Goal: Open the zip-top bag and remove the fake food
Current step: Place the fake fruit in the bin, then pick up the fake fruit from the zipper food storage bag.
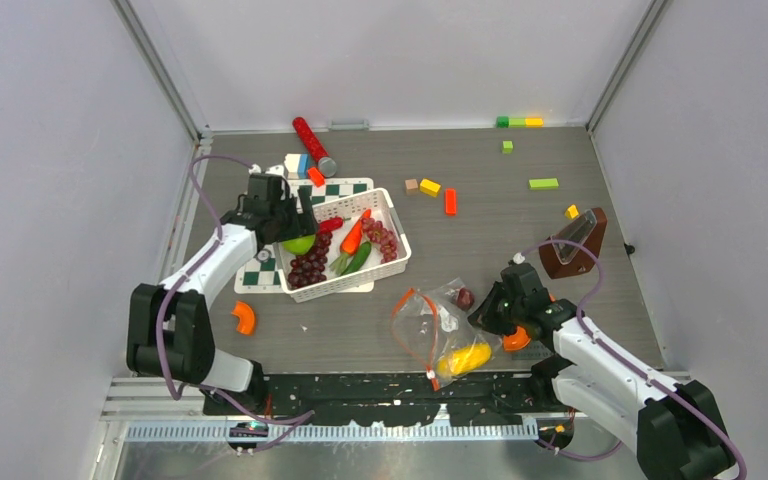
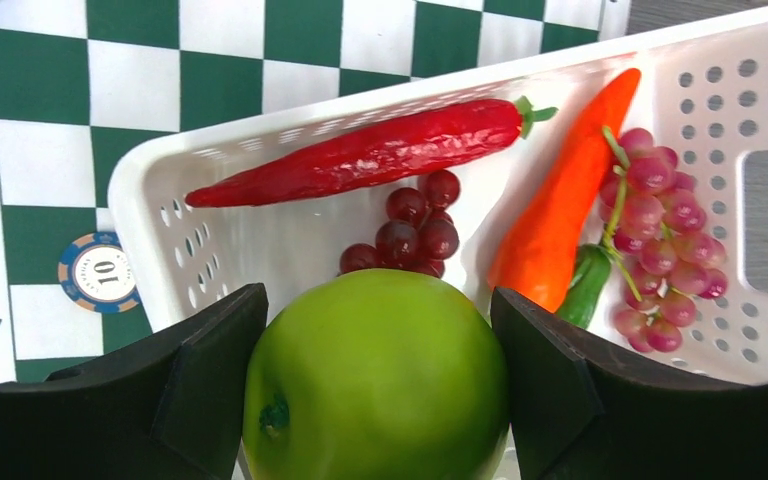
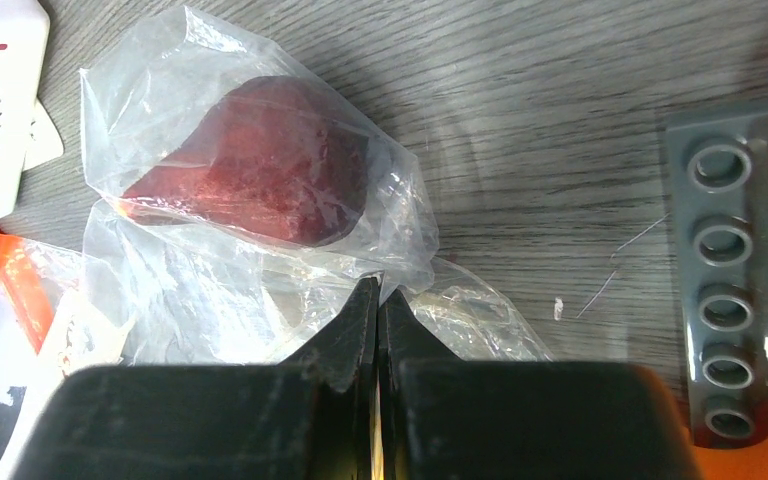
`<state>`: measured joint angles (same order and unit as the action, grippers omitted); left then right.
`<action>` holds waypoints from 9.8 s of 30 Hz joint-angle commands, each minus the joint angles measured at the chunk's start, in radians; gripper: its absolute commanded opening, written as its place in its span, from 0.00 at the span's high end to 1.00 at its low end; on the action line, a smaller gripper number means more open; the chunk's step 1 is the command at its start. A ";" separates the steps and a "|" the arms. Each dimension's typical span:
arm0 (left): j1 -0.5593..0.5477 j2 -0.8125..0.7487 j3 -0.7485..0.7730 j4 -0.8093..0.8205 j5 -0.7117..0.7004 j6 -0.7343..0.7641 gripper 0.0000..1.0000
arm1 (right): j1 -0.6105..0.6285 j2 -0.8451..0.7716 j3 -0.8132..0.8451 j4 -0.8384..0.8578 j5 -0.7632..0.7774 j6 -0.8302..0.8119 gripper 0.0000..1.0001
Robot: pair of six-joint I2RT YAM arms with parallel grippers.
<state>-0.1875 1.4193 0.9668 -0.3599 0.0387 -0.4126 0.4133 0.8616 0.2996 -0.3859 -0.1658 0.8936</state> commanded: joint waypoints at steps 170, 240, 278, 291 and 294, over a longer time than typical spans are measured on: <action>-1.220 0.250 -0.124 0.613 -0.192 -0.411 0.51 | -0.011 -0.320 -0.053 -0.146 0.138 0.251 1.00; -1.264 0.452 0.050 0.625 -0.134 -0.359 0.47 | -0.011 -0.290 -0.116 -0.112 0.131 0.292 1.00; -1.331 0.519 0.253 -0.265 -0.601 -0.479 0.46 | -0.011 -0.316 -0.067 -0.228 0.214 0.231 1.00; -1.331 0.322 0.086 -0.070 -0.597 -0.478 0.23 | -0.011 -0.312 -0.073 -0.222 0.219 0.226 1.00; -1.331 0.296 0.065 -0.024 -0.587 -0.467 0.22 | -0.011 -0.313 -0.074 -0.220 0.218 0.226 1.00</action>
<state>-1.5200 1.7756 1.0641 -0.4103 -0.5259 -0.8997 0.4038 0.5419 0.2024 -0.5991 0.0029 1.1343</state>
